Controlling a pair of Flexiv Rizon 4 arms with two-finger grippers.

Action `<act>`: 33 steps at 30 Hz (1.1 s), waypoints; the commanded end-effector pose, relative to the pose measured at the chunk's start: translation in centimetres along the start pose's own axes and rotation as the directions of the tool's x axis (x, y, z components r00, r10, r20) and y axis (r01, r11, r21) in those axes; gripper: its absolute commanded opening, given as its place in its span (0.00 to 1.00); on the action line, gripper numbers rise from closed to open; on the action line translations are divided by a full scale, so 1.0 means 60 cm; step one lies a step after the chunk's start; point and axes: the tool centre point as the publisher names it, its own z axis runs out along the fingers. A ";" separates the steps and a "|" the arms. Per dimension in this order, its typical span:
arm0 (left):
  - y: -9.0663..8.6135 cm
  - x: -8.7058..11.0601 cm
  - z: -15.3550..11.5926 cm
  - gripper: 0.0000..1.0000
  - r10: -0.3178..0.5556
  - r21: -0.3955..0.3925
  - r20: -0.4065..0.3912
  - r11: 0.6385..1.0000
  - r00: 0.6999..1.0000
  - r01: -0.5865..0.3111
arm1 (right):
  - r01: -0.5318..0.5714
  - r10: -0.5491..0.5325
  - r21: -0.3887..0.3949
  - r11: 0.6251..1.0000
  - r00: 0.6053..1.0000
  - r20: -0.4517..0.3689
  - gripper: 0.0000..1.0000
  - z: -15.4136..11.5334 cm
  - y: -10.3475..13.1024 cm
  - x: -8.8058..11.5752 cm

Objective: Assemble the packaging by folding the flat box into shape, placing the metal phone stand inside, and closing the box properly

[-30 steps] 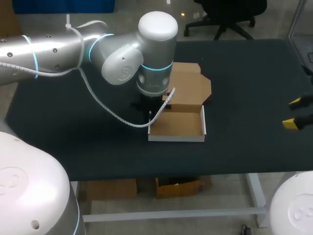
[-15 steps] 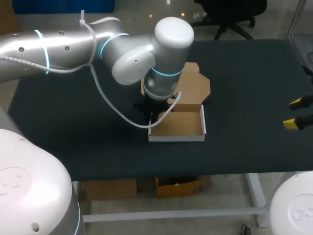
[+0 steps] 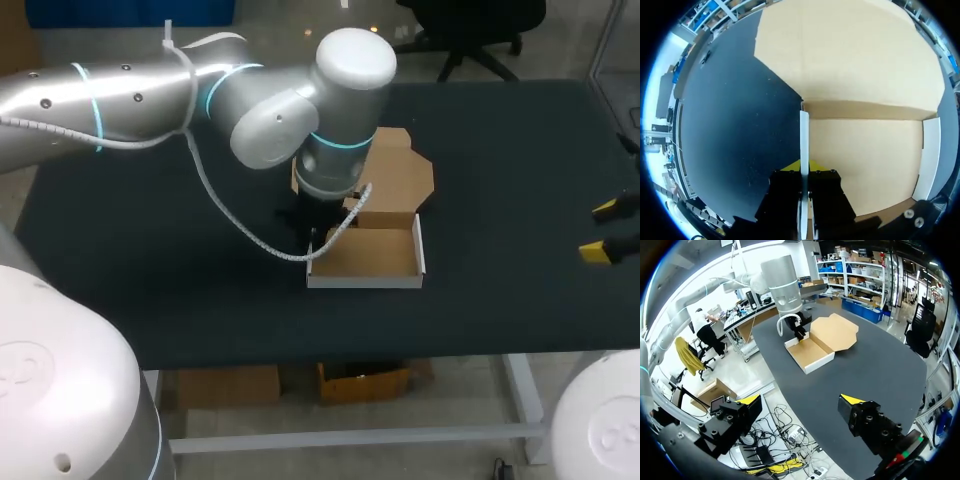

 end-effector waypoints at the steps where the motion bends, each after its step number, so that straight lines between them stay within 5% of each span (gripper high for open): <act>1: 0.006 -0.022 -0.001 0.00 0.020 0.003 -0.126 1.000 0.992 -0.020 | 0.000 0.000 -0.003 1.000 1.000 -0.007 1.00 -0.002 0.000 -0.003; 9: 0.014 -0.026 -0.005 0.06 0.045 0.025 -0.212 0.999 0.976 -0.040 | 0.002 -0.002 -0.001 1.000 1.000 -0.010 1.00 -0.001 0.002 -0.004; 15: 0.022 -0.026 -0.009 0.35 0.057 0.036 -0.257 0.998 0.965 -0.049 | -0.001 0.001 0.001 1.000 1.000 -0.011 1.00 0.000 0.002 -0.005; 22: 0.031 -0.029 -0.011 0.42 0.045 0.041 -0.296 0.999 0.954 -0.034 | -0.005 0.005 0.002 1.000 1.000 -0.010 1.00 0.000 0.001 -0.006; 25: 0.035 -0.035 -0.021 0.53 0.049 0.048 -0.333 0.998 0.942 -0.035 | -0.007 0.007 0.004 1.000 1.000 -0.009 1.00 -0.001 0.001 -0.006; 27: 0.037 -0.039 -0.030 0.74 0.058 0.056 -0.354 0.998 0.934 -0.041 | -0.008 0.008 0.003 1.000 1.000 -0.008 1.00 -0.001 0.000 -0.006; 31: 0.042 -0.046 -0.048 1.00 0.083 0.089 -0.400 0.995 0.913 -0.052 | -0.008 0.008 -0.001 1.000 1.000 -0.006 1.00 -0.002 0.000 -0.006; 33: 0.045 -0.051 -0.059 1.00 0.098 0.106 -0.420 0.993 0.902 -0.059 | -0.012 0.012 -0.005 1.000 1.000 -0.005 1.00 -0.002 -0.001 -0.007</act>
